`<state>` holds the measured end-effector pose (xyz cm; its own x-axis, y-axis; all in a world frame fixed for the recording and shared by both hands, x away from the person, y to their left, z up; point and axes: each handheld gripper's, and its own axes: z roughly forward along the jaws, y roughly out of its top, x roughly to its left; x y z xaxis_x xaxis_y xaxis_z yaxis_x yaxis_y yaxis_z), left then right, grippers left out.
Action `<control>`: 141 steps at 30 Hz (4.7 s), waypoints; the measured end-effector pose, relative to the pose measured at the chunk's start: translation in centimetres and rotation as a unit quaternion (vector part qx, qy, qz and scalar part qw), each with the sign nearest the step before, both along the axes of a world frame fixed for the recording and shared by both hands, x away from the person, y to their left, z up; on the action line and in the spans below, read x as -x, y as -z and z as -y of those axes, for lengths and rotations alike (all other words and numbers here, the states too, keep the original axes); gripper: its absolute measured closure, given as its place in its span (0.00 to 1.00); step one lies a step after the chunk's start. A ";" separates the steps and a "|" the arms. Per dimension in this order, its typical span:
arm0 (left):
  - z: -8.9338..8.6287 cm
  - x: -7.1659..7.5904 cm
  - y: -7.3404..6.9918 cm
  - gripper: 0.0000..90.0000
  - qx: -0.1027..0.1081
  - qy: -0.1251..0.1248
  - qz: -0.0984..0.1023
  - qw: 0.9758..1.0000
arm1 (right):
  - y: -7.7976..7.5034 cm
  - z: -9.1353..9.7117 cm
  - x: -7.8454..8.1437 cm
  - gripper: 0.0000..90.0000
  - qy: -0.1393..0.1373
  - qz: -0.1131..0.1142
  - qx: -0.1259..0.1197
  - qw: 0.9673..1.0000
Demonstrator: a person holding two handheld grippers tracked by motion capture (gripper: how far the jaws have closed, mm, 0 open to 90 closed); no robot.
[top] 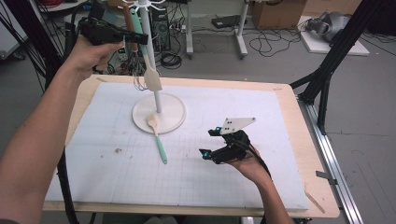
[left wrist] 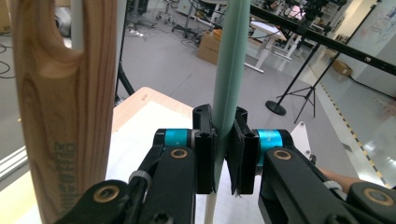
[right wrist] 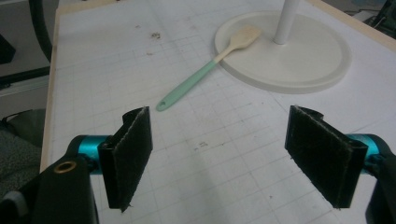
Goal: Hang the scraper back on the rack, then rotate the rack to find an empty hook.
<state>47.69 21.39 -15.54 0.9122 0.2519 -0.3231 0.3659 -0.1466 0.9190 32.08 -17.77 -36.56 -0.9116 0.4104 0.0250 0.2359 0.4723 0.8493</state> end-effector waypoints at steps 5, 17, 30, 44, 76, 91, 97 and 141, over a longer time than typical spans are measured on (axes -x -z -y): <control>0.0 -0.1 0.1 0.91 -0.004 -0.016 0.001 1.000 | 0.0 0.0 0.0 0.24 -0.003 -0.001 0.001 1.000; -0.3 0.8 -0.4 0.83 -0.035 -0.050 0.037 0.997 | -0.1 -0.2 0.1 0.24 -0.008 0.002 -0.002 1.000; -0.4 1.1 -0.5 0.82 -0.044 -0.058 0.042 0.996 | -0.5 -0.2 0.0 0.24 -0.009 0.005 -0.007 1.000; -0.4 1.1 -0.6 0.85 -0.041 -0.059 0.044 0.996 | -0.9 0.7 0.1 0.24 -0.004 0.008 -0.010 1.000; -2.6 2.7 -1.8 0.71 -0.047 -0.088 0.064 0.993 | -1.9 1.4 0.0 0.24 0.000 0.012 -0.005 1.000; -4.0 4.0 -2.3 0.75 -0.044 -0.086 0.070 0.993 | -1.6 1.5 0.0 0.24 0.000 0.011 -0.009 1.000; -3.8 4.3 -2.6 0.82 -0.039 -0.075 0.073 0.994 | -1.5 1.5 -0.1 0.24 0.000 0.008 -0.008 1.000; 0.2 3.8 -5.6 0.97 -0.008 -0.104 0.085 0.991 | -1.5 2.4 0.4 0.24 0.006 0.011 -0.013 1.000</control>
